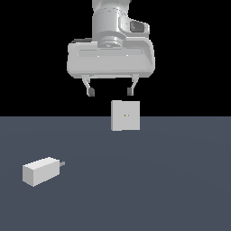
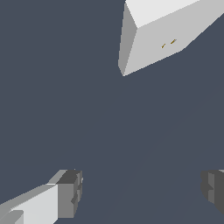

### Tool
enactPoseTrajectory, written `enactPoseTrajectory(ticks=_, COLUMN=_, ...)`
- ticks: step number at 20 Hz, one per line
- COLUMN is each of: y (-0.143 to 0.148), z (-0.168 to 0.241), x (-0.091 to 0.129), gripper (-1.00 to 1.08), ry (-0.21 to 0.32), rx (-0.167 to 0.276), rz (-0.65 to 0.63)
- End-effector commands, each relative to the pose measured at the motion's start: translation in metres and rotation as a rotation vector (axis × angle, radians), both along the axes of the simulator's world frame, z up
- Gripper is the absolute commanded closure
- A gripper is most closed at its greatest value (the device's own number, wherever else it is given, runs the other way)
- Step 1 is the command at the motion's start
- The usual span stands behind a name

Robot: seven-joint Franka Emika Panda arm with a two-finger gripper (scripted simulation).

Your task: Plug the charger into the wall socket.

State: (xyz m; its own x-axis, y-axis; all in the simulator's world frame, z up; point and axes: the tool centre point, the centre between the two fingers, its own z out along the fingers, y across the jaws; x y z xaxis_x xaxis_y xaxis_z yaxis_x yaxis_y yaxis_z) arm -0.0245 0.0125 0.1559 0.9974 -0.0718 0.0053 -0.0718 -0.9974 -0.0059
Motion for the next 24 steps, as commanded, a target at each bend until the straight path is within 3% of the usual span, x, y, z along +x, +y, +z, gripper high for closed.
enactPoseTrajectory(ticks=1, y=0.006, z=-0.006, x=-0.008, gripper=-0.92, ry=-0.001, rx=-0.001, rz=-0.029)
enactPoseTrajectory(ticks=15, y=0.056, z=-0.054, x=-0.061, gripper=-0.92, ry=-0.012, rx=-0.006, rz=-0.257)
enactPoseTrajectory(ticks=24, y=0.089, z=-0.081, x=-0.082, gripper=-0.92, ry=-0.017, rx=-0.010, rz=-0.379)
